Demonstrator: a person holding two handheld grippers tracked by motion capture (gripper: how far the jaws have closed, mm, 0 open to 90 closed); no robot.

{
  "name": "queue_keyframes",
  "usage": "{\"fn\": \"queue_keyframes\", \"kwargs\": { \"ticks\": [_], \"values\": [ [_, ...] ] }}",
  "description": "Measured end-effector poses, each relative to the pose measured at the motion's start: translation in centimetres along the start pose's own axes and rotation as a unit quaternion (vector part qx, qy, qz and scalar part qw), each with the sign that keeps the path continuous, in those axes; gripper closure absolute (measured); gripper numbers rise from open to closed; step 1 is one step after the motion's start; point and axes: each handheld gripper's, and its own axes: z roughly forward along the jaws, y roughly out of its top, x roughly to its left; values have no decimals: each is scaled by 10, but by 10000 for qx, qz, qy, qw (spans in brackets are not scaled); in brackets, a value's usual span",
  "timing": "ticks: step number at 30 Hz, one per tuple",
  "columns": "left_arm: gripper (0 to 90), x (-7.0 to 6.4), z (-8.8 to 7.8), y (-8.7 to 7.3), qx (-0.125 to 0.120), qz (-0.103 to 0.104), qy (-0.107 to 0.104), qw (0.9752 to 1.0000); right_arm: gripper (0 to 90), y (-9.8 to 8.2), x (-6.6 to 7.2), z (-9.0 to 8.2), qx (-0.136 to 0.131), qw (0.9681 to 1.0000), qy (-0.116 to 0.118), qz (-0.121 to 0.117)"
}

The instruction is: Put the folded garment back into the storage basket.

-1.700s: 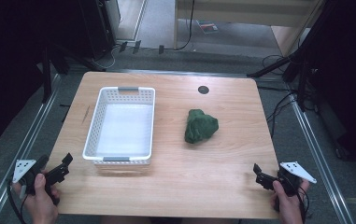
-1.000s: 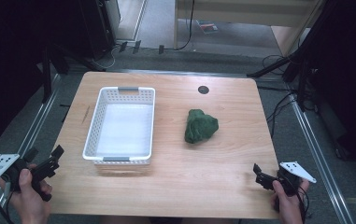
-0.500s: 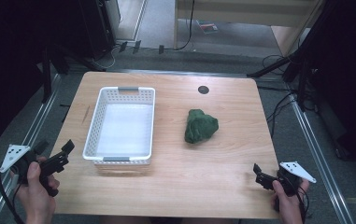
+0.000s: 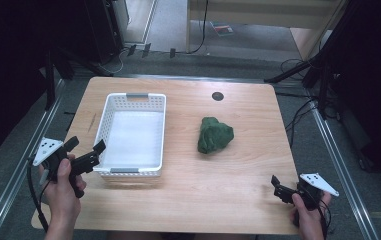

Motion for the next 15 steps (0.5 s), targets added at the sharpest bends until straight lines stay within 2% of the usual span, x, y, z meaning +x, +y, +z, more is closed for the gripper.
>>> {"fn": "queue_keyframes", "kwargs": {
  "ticks": [15],
  "values": [
    [77, -25, 18, 12, 82, 210, -176, 9996, 0, 0, 0, 0, -7, 10000, 14, -8]
  ]
}}
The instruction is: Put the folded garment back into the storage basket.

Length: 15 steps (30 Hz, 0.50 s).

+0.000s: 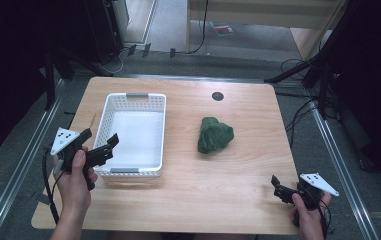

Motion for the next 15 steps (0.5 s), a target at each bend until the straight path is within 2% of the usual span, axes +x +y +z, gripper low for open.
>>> {"fn": "queue_keyframes", "kwargs": {
  "ticks": [15],
  "values": [
    [77, -34, 25, 4, 124, 140, -273, 9995, 0, 0, 0, 0, -6, 10000, 14, -1]
  ]
}}
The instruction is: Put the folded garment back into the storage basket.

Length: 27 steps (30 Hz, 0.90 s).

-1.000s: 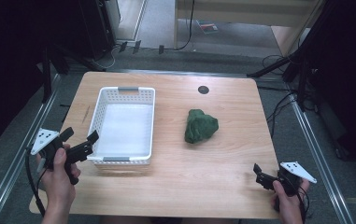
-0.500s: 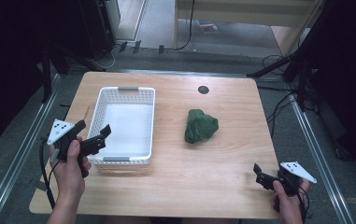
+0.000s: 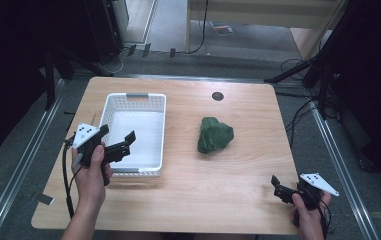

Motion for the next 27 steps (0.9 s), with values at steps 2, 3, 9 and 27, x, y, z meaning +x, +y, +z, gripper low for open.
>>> {"fn": "queue_keyframes", "kwargs": {
  "ticks": [2, 3, 9, 27],
  "values": [
    [77, -6, 4, 0, 21, -9, -46, 10000, 0, 0, 0, 0, 9, 10000, -1, 10],
    [77, -9, 6, 0, 19, -19, -86, 10000, 0, 0, 0, 0, 13, 10000, -1, 10],
    [77, -31, 25, -4, 120, 7, -278, 9995, 0, 0, 0, 0, 0, 10000, 10, 1],
    [77, -92, 71, -7, 450, 284, -598, 9968, 0, 0, 0, 0, -3, 10000, 35, -1]
  ]
}}
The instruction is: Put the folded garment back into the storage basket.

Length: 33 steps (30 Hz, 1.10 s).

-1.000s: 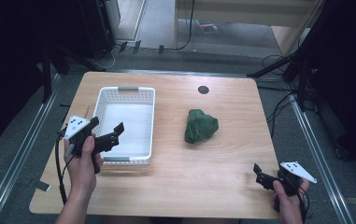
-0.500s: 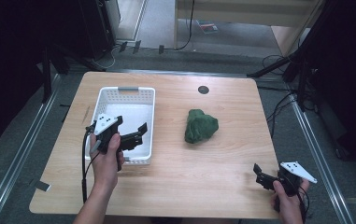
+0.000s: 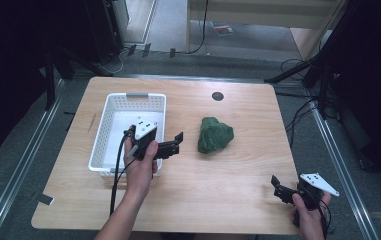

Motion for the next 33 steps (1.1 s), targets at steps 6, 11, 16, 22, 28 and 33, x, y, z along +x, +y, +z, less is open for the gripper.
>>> {"fn": "queue_keyframes", "kwargs": {
  "ticks": [6, 11, 16, 22, 28, 33],
  "values": [
    [76, -15, 17, 0, 118, 60, -38, 9999, 0, 0, 0, 0, 5, 10000, 1, 7],
    [77, -28, 35, 0, 241, 63, -65, 9997, 0, 0, 0, 0, -4, 10000, 13, 8],
    [77, -35, 47, -2, 331, 91, -70, 9994, 0, 0, 0, 0, -1, 10000, 24, 21],
    [76, -44, 66, -8, 545, -41, -177, 9983, 0, 0, 0, 0, -1, 10000, 34, 35],
    [76, -50, 83, -10, 612, 21, 1, 9981, 0, 0, -1, 0, 0, 10000, 42, 46],
    [0, -57, 99, -13, 801, 99, -150, 9966, 0, 0, -1, 0, 1, 10000, 38, 48]
  ]
}}
